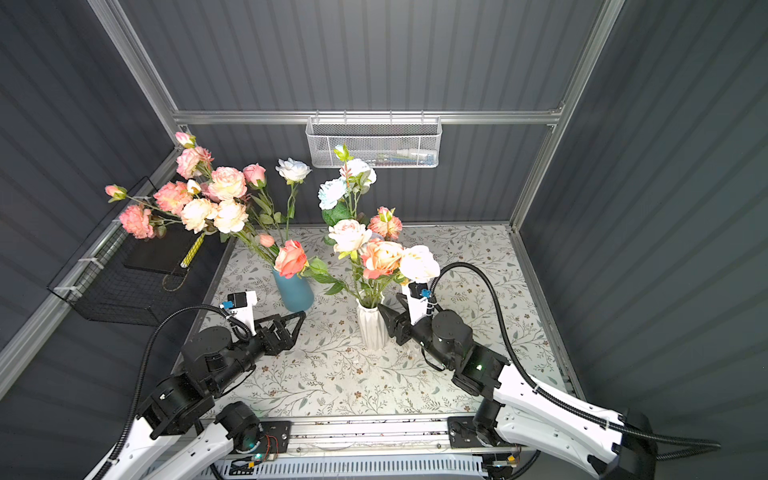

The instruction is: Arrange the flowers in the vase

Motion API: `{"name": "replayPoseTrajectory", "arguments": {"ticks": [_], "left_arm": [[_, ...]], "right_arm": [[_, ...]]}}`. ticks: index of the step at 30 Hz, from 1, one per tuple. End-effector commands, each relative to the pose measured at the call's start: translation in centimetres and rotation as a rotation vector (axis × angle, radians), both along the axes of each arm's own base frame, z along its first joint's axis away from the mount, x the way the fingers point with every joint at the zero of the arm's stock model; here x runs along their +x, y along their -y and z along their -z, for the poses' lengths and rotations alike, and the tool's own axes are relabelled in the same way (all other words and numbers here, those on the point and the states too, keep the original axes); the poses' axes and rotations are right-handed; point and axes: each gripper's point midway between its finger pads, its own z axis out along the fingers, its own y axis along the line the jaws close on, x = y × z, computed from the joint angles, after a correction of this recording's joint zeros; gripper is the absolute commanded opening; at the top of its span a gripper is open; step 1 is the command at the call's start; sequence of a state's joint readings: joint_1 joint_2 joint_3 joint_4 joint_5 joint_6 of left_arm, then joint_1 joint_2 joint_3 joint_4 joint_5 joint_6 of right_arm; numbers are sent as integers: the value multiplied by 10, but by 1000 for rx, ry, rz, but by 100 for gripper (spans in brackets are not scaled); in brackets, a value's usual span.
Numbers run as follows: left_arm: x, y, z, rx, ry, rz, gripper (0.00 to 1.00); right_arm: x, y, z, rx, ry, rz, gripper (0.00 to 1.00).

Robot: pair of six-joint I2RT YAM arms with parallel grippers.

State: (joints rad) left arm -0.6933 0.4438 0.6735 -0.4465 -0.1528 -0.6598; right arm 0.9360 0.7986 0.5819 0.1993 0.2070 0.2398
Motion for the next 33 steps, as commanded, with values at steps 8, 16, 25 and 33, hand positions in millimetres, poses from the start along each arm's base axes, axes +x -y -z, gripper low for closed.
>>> {"name": "replayPoseTrajectory", "arguments": {"ticks": [8, 16, 25, 33], "left_arm": [[6, 3, 14, -2, -33, -17, 100], [13, -17, 47, 65, -104, -140, 100], [24, -63, 122, 261, -303, -438, 73], [47, -87, 173, 220, -444, -553, 71]], "right_arm": [[-11, 24, 14, 14, -11, 37, 73], [-20, 46, 43, 24, -50, 77, 86], [-24, 53, 43, 34, -31, 83, 86], [-28, 61, 45, 33, -21, 88, 88]]}}
